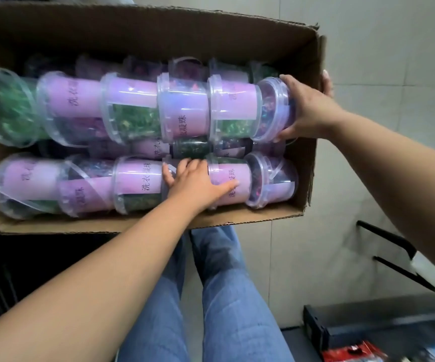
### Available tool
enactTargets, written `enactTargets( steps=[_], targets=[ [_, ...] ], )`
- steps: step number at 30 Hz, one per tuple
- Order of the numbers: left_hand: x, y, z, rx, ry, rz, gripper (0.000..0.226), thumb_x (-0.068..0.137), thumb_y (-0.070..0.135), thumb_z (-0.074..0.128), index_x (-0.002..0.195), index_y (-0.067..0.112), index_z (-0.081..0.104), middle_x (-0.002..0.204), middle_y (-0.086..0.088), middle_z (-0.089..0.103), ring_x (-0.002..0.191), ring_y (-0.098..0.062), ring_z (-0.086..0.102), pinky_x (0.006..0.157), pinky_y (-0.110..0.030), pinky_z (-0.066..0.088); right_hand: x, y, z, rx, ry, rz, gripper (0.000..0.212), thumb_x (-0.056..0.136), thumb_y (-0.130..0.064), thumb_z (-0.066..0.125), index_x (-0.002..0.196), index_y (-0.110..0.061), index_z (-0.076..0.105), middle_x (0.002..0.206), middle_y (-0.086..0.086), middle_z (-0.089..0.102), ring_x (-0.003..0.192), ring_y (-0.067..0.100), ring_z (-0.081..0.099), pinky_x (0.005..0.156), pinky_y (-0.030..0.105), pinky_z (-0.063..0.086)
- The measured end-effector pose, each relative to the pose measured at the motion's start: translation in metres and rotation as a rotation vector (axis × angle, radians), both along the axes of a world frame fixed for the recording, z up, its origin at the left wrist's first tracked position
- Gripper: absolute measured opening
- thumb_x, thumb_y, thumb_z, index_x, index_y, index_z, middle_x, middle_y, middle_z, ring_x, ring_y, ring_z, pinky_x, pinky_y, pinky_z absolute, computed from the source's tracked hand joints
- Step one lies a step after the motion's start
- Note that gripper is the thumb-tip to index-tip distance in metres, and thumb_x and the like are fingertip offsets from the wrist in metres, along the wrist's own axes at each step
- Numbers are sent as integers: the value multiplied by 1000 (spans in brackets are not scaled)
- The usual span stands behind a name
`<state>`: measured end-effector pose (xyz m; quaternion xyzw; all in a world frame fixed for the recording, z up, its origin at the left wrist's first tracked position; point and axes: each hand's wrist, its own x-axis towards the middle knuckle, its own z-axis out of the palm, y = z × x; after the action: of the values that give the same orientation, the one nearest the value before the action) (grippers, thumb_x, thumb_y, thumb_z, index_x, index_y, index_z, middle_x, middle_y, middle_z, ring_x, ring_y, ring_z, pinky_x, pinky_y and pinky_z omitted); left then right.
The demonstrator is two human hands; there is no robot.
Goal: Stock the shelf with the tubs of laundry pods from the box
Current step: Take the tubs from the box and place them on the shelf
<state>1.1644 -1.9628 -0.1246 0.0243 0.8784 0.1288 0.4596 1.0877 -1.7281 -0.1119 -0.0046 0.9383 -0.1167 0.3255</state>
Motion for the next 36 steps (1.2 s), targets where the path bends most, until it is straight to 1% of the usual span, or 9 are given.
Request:
enactTargets(
  steps=[5, 11, 14, 18, 21, 23, 26, 32, 36],
  targets=[
    [3, 3, -5, -62, 35, -9, 71, 80, 63, 48, 132, 15, 41, 144, -1, 36, 138, -18, 19, 111, -52, -9, -4, 0, 8, 34, 22, 76, 95, 51, -61, 76, 127, -15, 40, 123, 7, 58, 125, 28, 47, 112, 45, -7],
    [11, -1, 2, 54, 136, 259, 48, 77, 48, 64, 115, 19, 60, 132, 4, 53, 134, -11, 30, 112, -41, -5, 6, -2, 52, 27, -27, 112, 99, 53, -53, 81, 132, -10, 39, 129, 15, 53, 117, 35, 47, 99, 39, 32],
    [20, 0, 15, 75, 170, 373, 36, 81, 42, 62, 110, 21, 64, 122, 0, 61, 125, -15, 45, 113, -38, -1, 23, 0, 76, 3, -24, 52, 106, 56, -41, 85, 141, -10, 29, 139, 15, 43, 125, 34, 40, 102, 37, 33],
    [28, -1, 39, 327, 137, 566, 29, 82, 23, 66, 109, 13, 66, 109, -7, 69, 107, -23, 61, 104, -38, 38, 43, 4, 97, -168, 2, -191, 91, 55, -35, 86, 132, -15, 41, 126, 7, 55, 114, 28, 50, 94, 35, 39],
    [18, -9, 71, 459, 135, 601, 29, 81, 14, 66, 111, 13, 66, 104, 3, 68, 94, -10, 64, 90, -23, 48, 60, 5, 105, -389, -24, -514, 86, 49, -37, 89, 125, -25, 49, 117, -7, 60, 110, 13, 55, 98, 32, 43],
    [1, -22, 93, 539, 138, 568, 34, 81, 7, 66, 112, 18, 63, 97, 13, 62, 78, 12, 59, 77, -4, 43, 69, 0, 104, -438, -43, -653, 81, 46, -47, 85, 118, -26, 53, 112, -10, 61, 106, 9, 57, 93, 26, 44],
    [-31, -48, 122, 595, 69, 422, 45, 80, 1, 65, 114, 28, 53, 98, 23, 55, 64, 28, 49, 69, 6, 37, 82, -19, 93, -504, -131, -798, 87, 38, -61, 81, 112, -20, 58, 108, -6, 65, 101, 11, 61, 92, 32, 50],
    [-55, -57, 92, 395, 26, 465, 42, 83, 14, 65, 124, 14, 57, 124, 0, 57, 109, -5, 49, 98, -23, 40, 95, -87, 56, -642, -281, -1065, 95, 42, -70, 75, 109, -6, 54, 100, 1, 60, 88, 17, 60, 73, 33, 47],
    [-56, -62, 64, 255, 233, 687, 63, 82, 27, 66, 139, 19, 37, 143, -10, 31, 131, -21, 34, 110, -28, 27, 102, -121, 30, -671, -292, -1320, 87, 56, -57, 78, 124, -11, 50, 120, 1, 59, 108, 16, 57, 93, 31, 45]
  ],
)
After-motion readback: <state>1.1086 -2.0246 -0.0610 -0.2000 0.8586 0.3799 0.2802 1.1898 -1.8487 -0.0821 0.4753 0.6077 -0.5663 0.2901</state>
